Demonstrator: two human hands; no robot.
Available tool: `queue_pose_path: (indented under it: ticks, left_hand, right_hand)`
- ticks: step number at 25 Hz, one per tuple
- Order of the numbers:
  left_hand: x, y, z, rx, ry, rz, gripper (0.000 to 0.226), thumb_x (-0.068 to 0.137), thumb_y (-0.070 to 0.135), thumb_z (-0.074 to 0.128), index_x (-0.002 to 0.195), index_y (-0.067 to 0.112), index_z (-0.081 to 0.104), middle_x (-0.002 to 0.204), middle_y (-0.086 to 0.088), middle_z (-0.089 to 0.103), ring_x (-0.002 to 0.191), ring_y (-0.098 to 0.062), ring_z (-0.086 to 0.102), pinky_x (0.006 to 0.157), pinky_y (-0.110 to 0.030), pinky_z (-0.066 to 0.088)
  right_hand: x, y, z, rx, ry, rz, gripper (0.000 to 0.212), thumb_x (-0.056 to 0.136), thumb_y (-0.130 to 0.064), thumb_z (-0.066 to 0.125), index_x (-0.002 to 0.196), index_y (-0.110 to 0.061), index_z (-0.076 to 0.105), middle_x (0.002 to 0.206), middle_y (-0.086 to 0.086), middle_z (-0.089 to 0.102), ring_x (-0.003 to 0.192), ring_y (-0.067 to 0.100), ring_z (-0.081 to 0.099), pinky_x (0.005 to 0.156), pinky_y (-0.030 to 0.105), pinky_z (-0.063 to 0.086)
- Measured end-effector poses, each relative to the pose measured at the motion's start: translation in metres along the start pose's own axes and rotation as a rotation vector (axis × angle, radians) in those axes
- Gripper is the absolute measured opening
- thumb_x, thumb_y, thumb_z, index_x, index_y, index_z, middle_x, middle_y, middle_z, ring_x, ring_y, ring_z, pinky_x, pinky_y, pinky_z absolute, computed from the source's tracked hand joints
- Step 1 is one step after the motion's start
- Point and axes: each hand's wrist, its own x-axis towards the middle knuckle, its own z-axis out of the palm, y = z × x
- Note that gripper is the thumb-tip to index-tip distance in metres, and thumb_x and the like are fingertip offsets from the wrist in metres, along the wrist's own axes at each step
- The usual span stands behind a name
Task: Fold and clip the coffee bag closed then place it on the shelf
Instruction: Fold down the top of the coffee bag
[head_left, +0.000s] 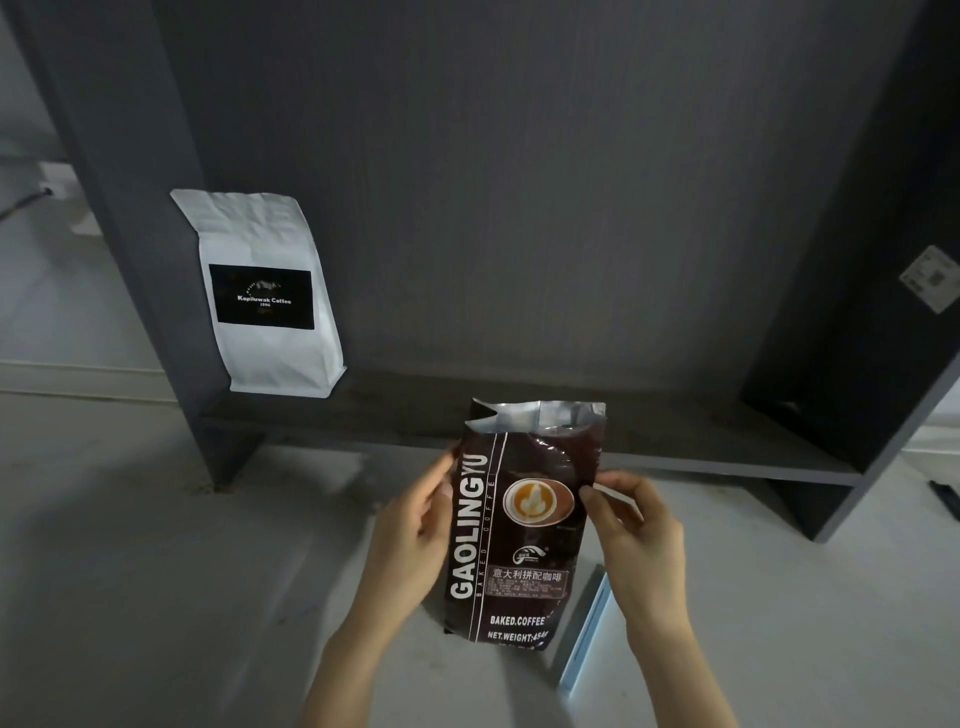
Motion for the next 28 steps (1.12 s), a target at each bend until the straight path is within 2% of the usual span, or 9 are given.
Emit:
queue_pose_path:
  ticks: [3,8,11,15,19,21,23,25,28]
  left_hand:
    - [0.001,-0.002,-0.002,0.073,-0.002,0.016,0.026,0.088,0.008,0.047,0.105,0.023,0.059,0.066,0.049,0.057,0.072,0.027,0.053,0.066,0.005,0.040]
    - [-0.002,0.006,-0.006,0.051,-0.051,0.011,0.026,0.078,0.033,0.053,0.090,0.056,0.052,0.073,0.044,0.063,0.079,0.016,0.060,0.074,-0.007,0.046]
    - [-0.001,0.011,-0.009,0.005,-0.042,0.045,0.038,0.086,0.009,0.053,0.091,0.046,0.053,0.071,0.050,0.058,0.080,0.023,0.056,0.072,0.001,0.042]
    - [0.000,0.012,-0.013,-0.047,-0.026,0.046,0.029,0.087,-0.002,0.043,0.092,0.018,0.065,0.074,0.041,0.065,0.082,0.018,0.058,0.073,0.001,0.041]
    - [-0.001,0.015,-0.012,-0.061,-0.017,-0.024,0.042,0.085,0.000,0.041,0.071,0.030,0.066,0.073,0.030,0.069,0.078,0.008,0.062,0.074,-0.006,0.045]
    - [0.000,0.015,-0.011,-0.076,-0.009,-0.059,0.034,0.081,0.014,0.043,0.065,0.033,0.066,0.071,0.029,0.069,0.077,0.004,0.062,0.073,-0.010,0.045]
    - [0.000,0.016,-0.011,-0.088,-0.039,-0.060,0.028,0.084,0.023,0.046,0.066,0.032,0.065,0.068,0.024,0.070,0.073,0.008,0.061,0.068,-0.006,0.044]
    - [-0.003,0.018,-0.010,-0.111,-0.090,-0.025,0.024,0.088,0.011,0.049,0.073,0.026,0.062,0.070,0.011,0.068,0.071,0.011,0.059,0.066,-0.002,0.042]
    - [-0.006,0.016,-0.009,-0.143,-0.152,-0.010,0.022,0.085,0.001,0.050,0.081,0.021,0.058,0.084,0.005,0.064,0.076,0.010,0.059,0.069,-0.003,0.043]
  right_hand:
    - [-0.002,-0.001,-0.004,0.010,0.020,-0.008,0.018,0.080,-0.005,0.061,0.071,-0.019,0.055,0.076,-0.001,0.065,0.071,0.011,0.062,0.061,0.022,0.048]
    - [-0.002,-0.001,-0.007,0.049,0.006,-0.017,0.021,0.081,-0.002,0.059,0.075,-0.021,0.055,0.074,-0.001,0.062,0.068,0.008,0.061,0.055,0.011,0.050]
    - [-0.002,-0.003,-0.007,0.049,-0.049,-0.035,0.020,0.081,-0.001,0.059,0.075,-0.020,0.060,0.075,0.000,0.065,0.062,-0.003,0.062,0.056,0.007,0.049]
    - [-0.002,-0.001,-0.008,0.036,-0.094,-0.055,0.032,0.081,0.007,0.055,0.069,-0.023,0.061,0.075,-0.003,0.065,0.063,-0.008,0.060,0.061,0.008,0.050]
    - [-0.003,-0.006,-0.010,0.053,-0.161,-0.053,0.036,0.085,0.011,0.042,0.072,-0.016,0.062,0.073,0.000,0.063,0.057,-0.010,0.058,0.056,0.004,0.046]
    - [-0.003,-0.011,-0.014,0.064,-0.210,-0.034,0.034,0.087,0.008,0.039,0.076,-0.014,0.062,0.073,-0.001,0.063,0.058,-0.010,0.058,0.055,0.004,0.045]
    - [-0.003,-0.013,-0.017,0.050,-0.225,-0.022,0.035,0.089,0.002,0.039,0.076,-0.019,0.065,0.078,-0.002,0.064,0.063,-0.009,0.059,0.060,0.004,0.047]
    - [-0.003,-0.013,-0.018,0.056,-0.226,-0.003,0.031,0.090,-0.006,0.042,0.077,-0.021,0.066,0.081,-0.004,0.066,0.067,-0.010,0.061,0.063,0.002,0.047]
    - [-0.004,-0.014,-0.020,0.049,-0.271,0.013,0.018,0.087,-0.010,0.051,0.082,-0.020,0.065,0.083,-0.004,0.067,0.069,-0.009,0.062,0.061,0.003,0.047]
